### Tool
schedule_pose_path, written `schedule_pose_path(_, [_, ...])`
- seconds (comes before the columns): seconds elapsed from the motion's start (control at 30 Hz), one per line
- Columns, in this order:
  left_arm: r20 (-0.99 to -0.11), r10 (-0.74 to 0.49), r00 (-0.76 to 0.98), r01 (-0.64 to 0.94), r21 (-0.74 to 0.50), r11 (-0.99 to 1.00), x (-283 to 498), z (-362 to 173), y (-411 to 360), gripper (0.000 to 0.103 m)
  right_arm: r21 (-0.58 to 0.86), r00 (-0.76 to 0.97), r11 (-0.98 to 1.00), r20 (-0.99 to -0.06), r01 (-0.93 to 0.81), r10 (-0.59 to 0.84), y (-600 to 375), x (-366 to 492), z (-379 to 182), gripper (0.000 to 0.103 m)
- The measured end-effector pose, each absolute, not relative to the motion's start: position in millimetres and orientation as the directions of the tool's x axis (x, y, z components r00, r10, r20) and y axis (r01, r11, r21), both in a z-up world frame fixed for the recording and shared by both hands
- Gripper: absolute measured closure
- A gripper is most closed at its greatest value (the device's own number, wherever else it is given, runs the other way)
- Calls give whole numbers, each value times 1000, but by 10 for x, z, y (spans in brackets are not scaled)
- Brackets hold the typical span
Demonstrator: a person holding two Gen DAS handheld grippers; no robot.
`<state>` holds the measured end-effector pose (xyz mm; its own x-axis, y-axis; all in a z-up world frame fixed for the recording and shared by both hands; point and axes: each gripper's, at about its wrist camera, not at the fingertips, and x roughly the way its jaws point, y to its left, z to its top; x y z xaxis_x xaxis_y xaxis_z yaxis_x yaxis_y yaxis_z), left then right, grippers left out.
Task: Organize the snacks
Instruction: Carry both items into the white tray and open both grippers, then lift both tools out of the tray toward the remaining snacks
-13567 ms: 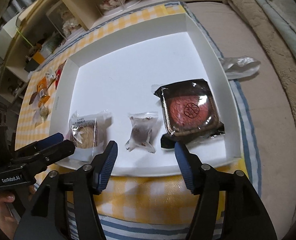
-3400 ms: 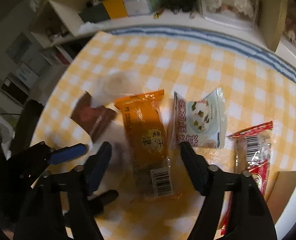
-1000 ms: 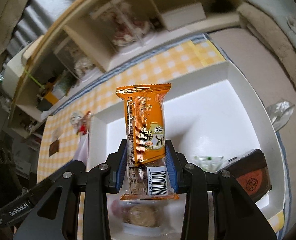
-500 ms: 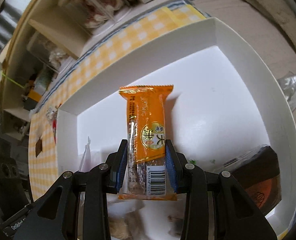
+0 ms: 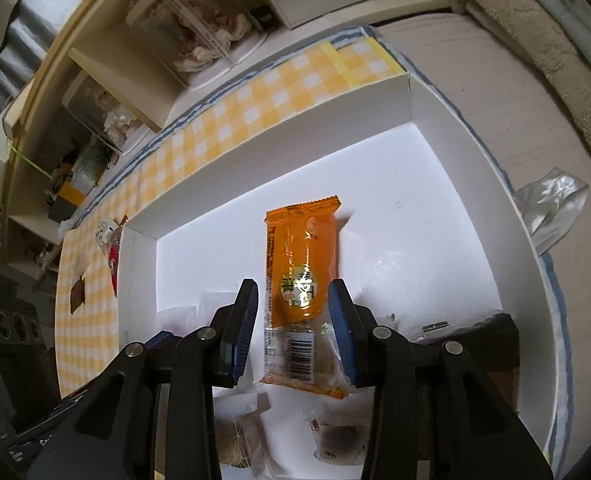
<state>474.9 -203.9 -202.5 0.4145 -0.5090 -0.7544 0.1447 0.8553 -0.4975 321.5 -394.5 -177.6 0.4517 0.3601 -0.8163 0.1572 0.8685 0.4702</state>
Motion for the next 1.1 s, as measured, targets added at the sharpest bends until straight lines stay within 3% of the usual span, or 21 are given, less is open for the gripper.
schedule_pose_path(0.33, [-776,-475,415,172,-446,878,4582,-1865,-1973,40,416,426,901,-841,120,332,-3867,3098,-1708,63])
schedule_pose_path(0.43, [-781,-461,421,180,-427,886,4517,-1820,-1915,36,397,424,911,-848,112,317,-3861,3047,-1679,52])
schedule_pose_path(0.5, [-783,-451,428,183,-413,892,4471,-1771,-1880,32,378,428,920,-853,108,300,-3854,3007,-1644,40])
schedule_pose_path(0.7, [-778,-423,465,174,-388,905,4332,-1563,-1703,27,323,449,941,-858,98,248,-3817,2897,-1461,21])
schedule_pose_path(0.93, [-769,-389,507,188,-342,921,4126,-1273,-1525,14,254,482,965,-855,70,190,-3697,2789,-1181,7])
schedule_pose_path(1.0, [-762,-385,520,196,-333,923,4058,-1182,-1472,5,239,496,969,-850,64,177,-3665,2763,-1101,1])
schedule_pose_path(1.1, [-748,-381,544,207,-320,925,3952,-1028,-1360,0,219,524,974,-837,60,157,-3629,2715,-973,0])
